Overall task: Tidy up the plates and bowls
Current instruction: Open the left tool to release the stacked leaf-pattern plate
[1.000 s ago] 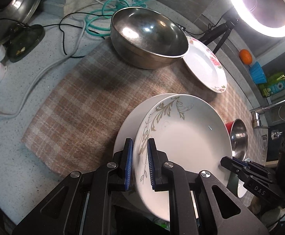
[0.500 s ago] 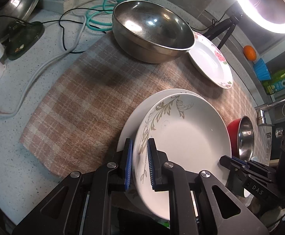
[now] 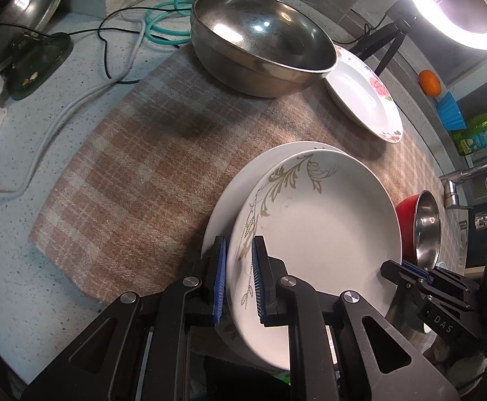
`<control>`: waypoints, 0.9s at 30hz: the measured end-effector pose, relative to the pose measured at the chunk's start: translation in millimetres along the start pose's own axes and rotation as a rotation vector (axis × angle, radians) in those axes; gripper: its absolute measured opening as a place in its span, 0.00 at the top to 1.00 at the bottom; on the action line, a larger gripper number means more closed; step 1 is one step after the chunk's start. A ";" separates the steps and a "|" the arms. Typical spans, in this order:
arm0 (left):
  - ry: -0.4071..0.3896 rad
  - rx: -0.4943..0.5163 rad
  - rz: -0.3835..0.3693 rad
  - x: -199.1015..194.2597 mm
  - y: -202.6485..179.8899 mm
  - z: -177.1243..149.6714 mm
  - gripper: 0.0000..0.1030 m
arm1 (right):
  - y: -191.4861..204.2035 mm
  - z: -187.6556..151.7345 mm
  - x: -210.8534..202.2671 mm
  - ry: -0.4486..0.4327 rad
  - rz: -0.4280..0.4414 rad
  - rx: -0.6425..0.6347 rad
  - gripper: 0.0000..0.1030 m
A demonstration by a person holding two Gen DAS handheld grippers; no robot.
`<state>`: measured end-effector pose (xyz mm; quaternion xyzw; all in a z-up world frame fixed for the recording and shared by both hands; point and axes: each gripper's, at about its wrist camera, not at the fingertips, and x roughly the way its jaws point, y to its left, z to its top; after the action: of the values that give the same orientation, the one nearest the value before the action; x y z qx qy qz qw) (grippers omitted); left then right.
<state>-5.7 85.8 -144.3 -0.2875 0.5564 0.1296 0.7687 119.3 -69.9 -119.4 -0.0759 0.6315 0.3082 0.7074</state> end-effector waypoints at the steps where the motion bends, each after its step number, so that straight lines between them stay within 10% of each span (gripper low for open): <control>1: 0.002 0.000 0.000 0.3 0.0 0.5 0.87 | 0.8 -0.5 -0.1 0.001 -0.002 -0.002 0.90; 27: -0.112 0.091 0.049 -46.3 -20.1 -11.9 0.87 | 6.6 -18.9 -48.0 -0.136 -0.016 -0.034 0.74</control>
<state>-20.7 68.3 -97.8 -0.2309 0.5249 0.1387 0.8074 99.1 -90.3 -76.0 -0.0719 0.5761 0.3179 0.7496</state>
